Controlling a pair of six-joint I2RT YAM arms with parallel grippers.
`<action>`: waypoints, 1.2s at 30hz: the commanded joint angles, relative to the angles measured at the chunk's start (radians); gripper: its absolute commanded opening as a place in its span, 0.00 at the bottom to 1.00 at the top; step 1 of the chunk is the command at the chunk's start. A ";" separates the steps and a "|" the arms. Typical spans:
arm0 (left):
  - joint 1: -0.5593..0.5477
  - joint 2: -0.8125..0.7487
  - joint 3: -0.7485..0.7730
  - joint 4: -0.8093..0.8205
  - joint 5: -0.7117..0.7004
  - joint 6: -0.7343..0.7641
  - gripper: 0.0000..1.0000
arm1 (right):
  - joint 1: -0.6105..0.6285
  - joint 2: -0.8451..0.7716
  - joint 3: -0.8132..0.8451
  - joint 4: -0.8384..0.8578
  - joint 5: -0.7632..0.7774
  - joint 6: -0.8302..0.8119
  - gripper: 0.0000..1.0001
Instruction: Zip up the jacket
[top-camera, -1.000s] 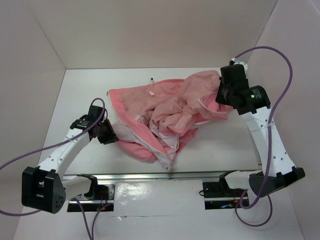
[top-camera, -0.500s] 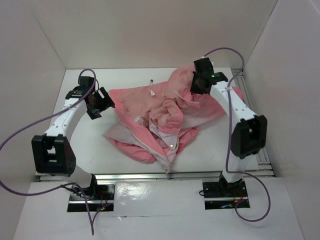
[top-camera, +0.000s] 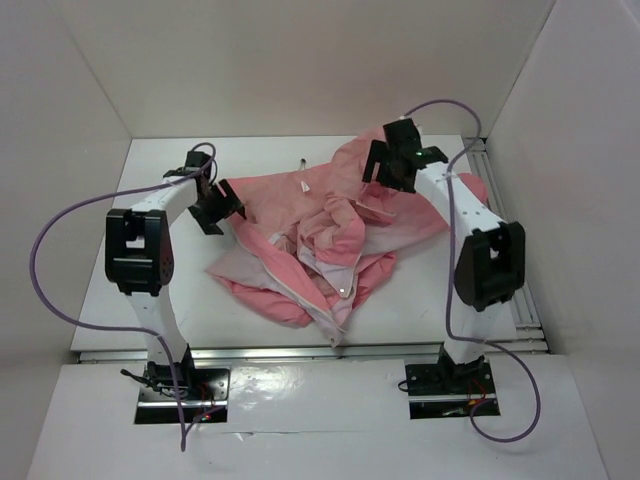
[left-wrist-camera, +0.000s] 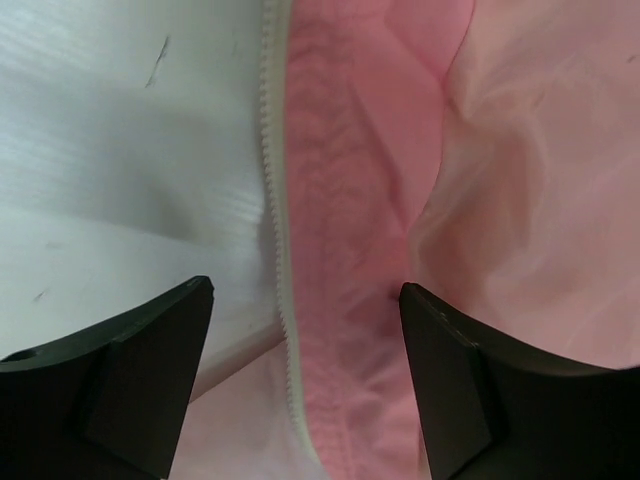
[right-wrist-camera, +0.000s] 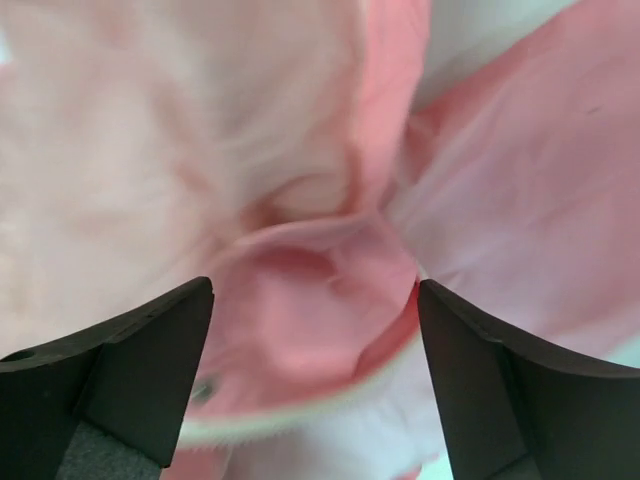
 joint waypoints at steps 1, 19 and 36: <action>-0.001 0.054 0.077 0.045 0.047 0.005 0.86 | 0.003 -0.236 0.006 -0.010 0.054 -0.014 0.92; -0.019 0.047 0.370 -0.030 -0.094 0.100 0.00 | 0.067 -0.334 0.231 -0.153 0.022 -0.060 0.94; -0.723 0.007 0.538 -0.260 -0.199 0.430 0.33 | -0.126 -0.487 -0.003 -0.044 -0.113 0.007 0.96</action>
